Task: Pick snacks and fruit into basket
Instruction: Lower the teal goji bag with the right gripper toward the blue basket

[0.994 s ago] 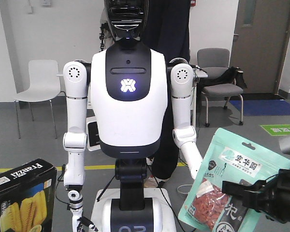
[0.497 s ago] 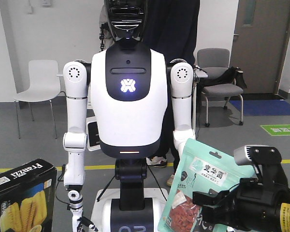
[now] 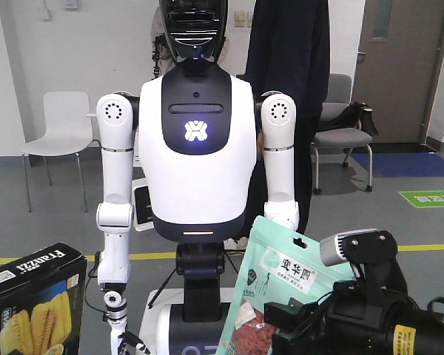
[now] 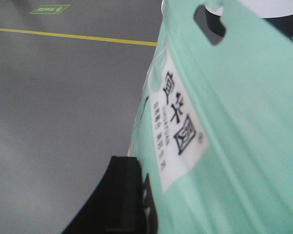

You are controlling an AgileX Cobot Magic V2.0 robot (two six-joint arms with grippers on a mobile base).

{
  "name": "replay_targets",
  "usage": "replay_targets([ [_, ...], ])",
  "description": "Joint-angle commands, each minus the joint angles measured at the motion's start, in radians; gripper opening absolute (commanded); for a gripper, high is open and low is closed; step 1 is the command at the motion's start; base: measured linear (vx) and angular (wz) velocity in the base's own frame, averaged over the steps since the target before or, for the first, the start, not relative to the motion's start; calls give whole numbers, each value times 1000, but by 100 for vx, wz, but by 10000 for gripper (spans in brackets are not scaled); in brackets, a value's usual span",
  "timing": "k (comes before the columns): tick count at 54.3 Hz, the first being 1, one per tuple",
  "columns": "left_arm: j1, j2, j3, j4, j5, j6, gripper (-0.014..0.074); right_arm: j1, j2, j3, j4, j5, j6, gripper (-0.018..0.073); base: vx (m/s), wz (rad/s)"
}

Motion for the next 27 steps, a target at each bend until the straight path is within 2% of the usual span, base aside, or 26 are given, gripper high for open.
replay_targets([
  [1, -7, 0, -29, -42, -29, -3, 3, 22, -27, -29, -24, 44, -10, -11, 0, 0],
  [27, -7, 0, -29, -42, -27, -3, 3, 155, -27, -29, -24, 139, -64, -11, 0, 0],
])
